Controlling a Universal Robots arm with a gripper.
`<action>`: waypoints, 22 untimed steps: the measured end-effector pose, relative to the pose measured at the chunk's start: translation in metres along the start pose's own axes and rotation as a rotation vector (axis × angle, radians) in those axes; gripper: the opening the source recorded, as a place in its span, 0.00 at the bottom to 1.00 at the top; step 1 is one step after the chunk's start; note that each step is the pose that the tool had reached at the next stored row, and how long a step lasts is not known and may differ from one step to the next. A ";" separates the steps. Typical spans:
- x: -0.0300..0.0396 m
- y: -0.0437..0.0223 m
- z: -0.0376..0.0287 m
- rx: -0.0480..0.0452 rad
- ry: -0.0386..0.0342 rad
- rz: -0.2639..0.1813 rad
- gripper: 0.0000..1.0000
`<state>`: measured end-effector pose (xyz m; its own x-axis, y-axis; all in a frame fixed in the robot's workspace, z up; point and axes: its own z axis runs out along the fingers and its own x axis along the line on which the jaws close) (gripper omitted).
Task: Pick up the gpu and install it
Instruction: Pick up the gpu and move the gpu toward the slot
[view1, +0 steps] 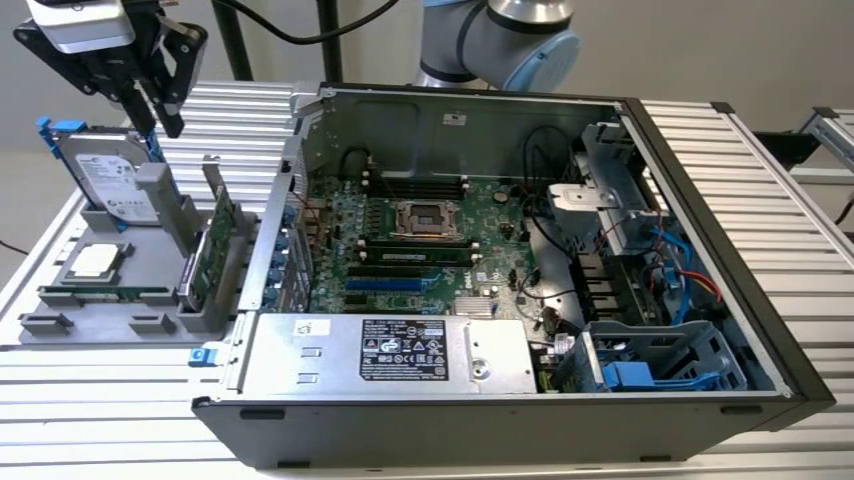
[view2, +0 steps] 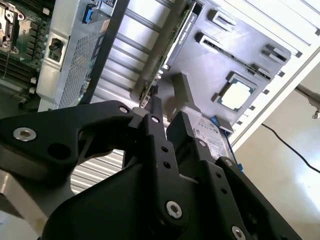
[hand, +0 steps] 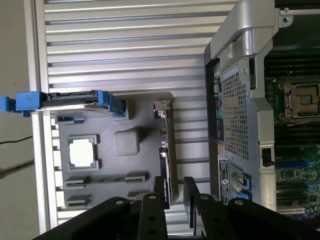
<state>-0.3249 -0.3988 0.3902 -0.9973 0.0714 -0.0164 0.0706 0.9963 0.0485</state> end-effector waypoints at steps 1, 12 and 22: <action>0.0000 0.0000 0.0000 0.0000 0.0000 0.000 1.00; 0.0001 -0.0001 0.0031 0.0000 0.0005 0.000 1.00; 0.0001 -0.0003 0.0073 0.0001 0.0006 0.000 1.00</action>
<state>-0.3249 -0.3988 0.3830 -0.9973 0.0715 -0.0158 0.0707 0.9963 0.0484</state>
